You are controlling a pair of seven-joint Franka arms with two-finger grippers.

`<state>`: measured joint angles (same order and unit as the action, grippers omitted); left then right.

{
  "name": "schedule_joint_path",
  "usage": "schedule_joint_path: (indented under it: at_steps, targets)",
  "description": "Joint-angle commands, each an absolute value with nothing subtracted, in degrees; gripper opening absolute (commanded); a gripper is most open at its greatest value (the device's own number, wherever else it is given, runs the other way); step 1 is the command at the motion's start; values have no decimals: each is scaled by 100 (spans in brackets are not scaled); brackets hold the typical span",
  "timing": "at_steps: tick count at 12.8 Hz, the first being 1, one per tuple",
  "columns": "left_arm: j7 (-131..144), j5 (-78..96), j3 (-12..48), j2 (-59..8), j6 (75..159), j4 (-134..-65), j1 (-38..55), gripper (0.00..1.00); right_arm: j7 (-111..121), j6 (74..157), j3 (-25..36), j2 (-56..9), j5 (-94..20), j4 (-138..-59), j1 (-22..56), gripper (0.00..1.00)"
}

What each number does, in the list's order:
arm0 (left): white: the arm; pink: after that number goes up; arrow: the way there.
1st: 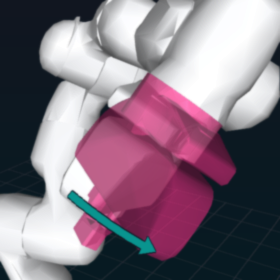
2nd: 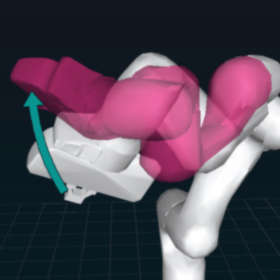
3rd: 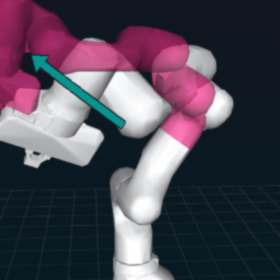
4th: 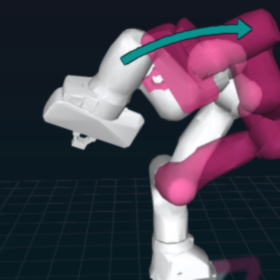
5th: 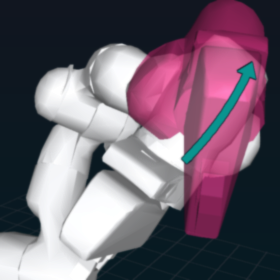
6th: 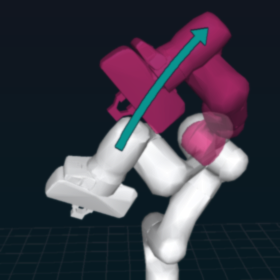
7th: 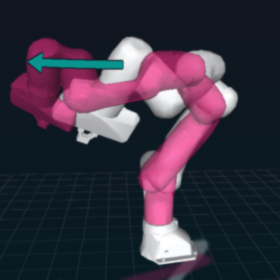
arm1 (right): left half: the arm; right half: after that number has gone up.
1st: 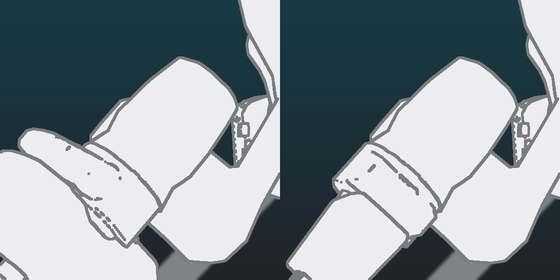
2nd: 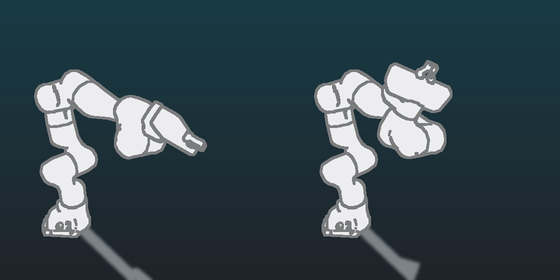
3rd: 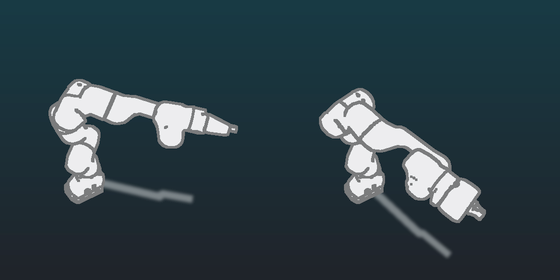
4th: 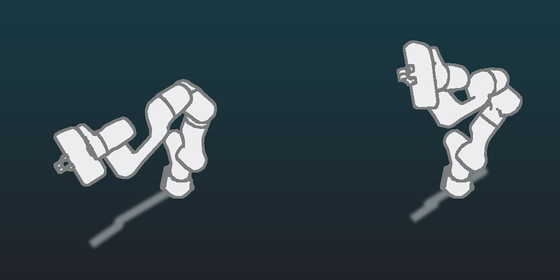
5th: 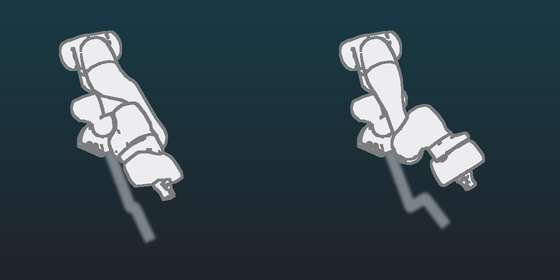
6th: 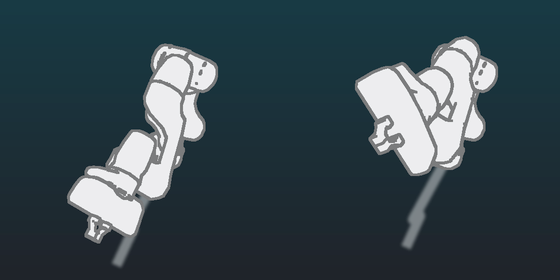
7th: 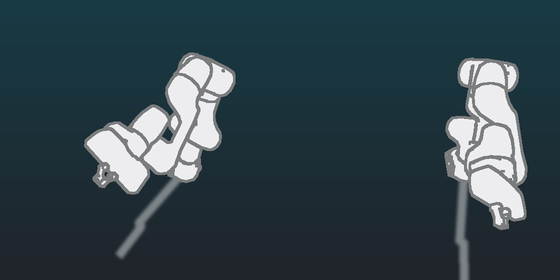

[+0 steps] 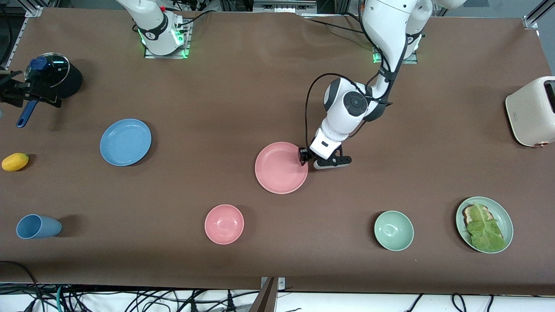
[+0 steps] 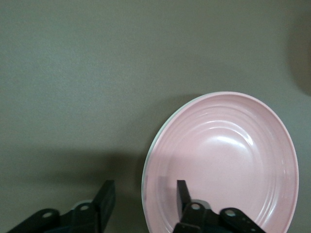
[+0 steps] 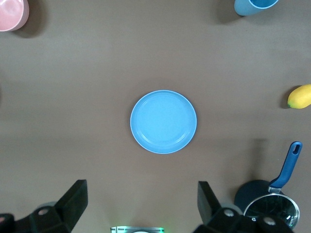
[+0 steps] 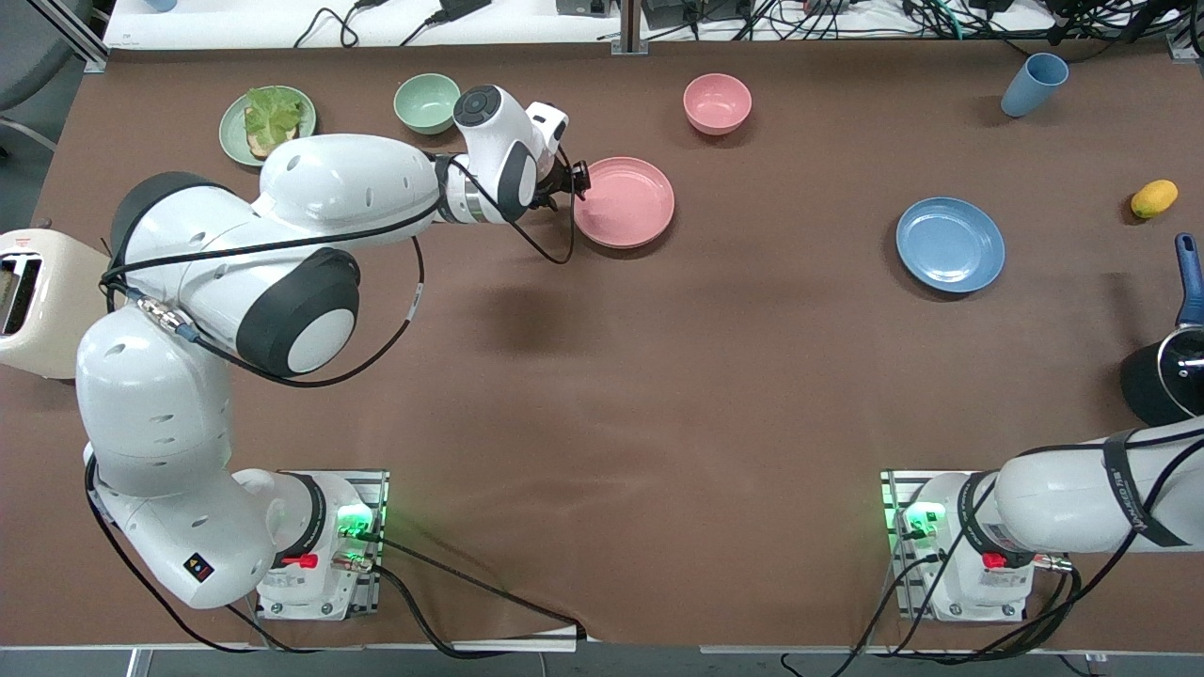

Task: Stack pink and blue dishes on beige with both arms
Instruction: 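Open the left gripper and release the pink plate on the beige plate, then grasp the blue plate rim with the right gripper while the left gripper withdraws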

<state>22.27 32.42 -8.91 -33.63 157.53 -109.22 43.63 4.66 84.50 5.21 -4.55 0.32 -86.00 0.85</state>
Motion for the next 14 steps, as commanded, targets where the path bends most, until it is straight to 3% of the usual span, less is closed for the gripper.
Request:
schedule_joint_path:
  at_steps: [1,4,7,11,14]
  targets:
    - [2347,3094,-1036,-3095,15340,-10854,4359,68,439,8481,545,-404,26,-8675,44,100]
    - [2355,2665,-1353,-2594,14137,-10688,4351,74,466,8376,571,-554,132,-8910,27,100]
    - [2355,2286,-1633,-2391,12854,-10101,4333,76,571,8620,1018,-851,44,-9271,-88,100]
    - [2338,1855,-1767,-2399,11447,-9125,4114,78,947,10138,1423,-1054,-262,-10535,-97,100]
    - [2338,1663,-1767,-2399,10663,-8553,4034,80,1851,10958,1538,-1703,-973,-10933,-324,100]
